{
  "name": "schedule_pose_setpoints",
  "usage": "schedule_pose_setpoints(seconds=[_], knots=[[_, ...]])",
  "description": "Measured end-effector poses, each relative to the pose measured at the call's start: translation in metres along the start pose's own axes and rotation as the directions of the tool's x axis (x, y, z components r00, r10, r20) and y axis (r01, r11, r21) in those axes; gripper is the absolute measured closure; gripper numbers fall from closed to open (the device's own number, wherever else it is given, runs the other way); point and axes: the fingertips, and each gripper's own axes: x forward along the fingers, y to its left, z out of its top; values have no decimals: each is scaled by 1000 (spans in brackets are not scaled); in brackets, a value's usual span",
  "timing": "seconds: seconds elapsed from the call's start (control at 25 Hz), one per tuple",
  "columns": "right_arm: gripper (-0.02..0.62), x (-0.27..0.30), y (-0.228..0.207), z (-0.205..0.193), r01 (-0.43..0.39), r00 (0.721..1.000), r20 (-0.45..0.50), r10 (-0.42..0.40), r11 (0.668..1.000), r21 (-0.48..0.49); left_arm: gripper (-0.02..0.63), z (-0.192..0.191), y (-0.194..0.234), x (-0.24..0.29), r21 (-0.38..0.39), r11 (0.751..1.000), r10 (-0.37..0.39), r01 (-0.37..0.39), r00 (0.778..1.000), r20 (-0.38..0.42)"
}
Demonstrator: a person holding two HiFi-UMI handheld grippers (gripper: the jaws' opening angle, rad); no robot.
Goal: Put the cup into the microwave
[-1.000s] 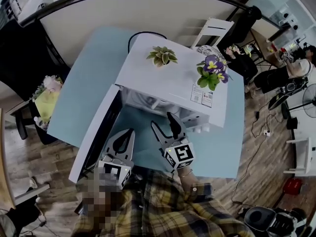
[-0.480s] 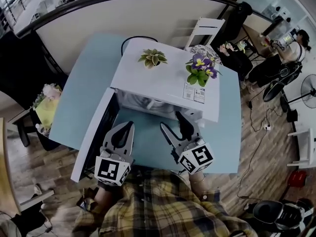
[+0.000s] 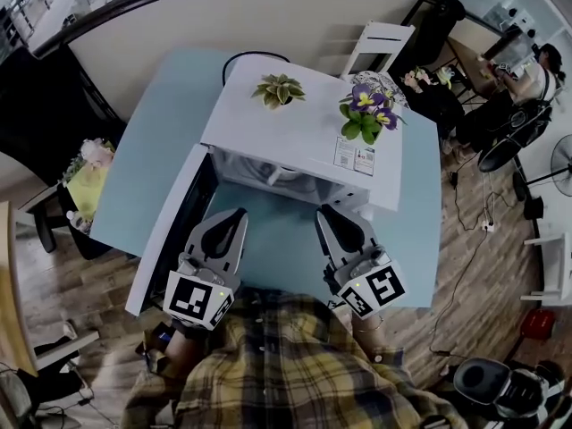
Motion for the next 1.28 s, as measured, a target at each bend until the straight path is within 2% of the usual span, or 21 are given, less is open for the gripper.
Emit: schedule_pose_setpoints(seconds=[0.28, 0.76, 1.28], knots=[[575, -6, -3, -3, -8, 1000, 14, 7, 998, 69, 614, -5, -8, 2, 0, 1000, -22, 22, 999, -24], [594, -14, -15, -8, 56, 998, 5, -56, 998, 33, 614, -9, -6, -1, 0, 1000, -24, 24, 999, -31], [594, -8, -18, -16, 82, 996, -23, -81, 995, 57, 614, -13, 1, -6, 2, 1000, -17, 17, 999, -44]])
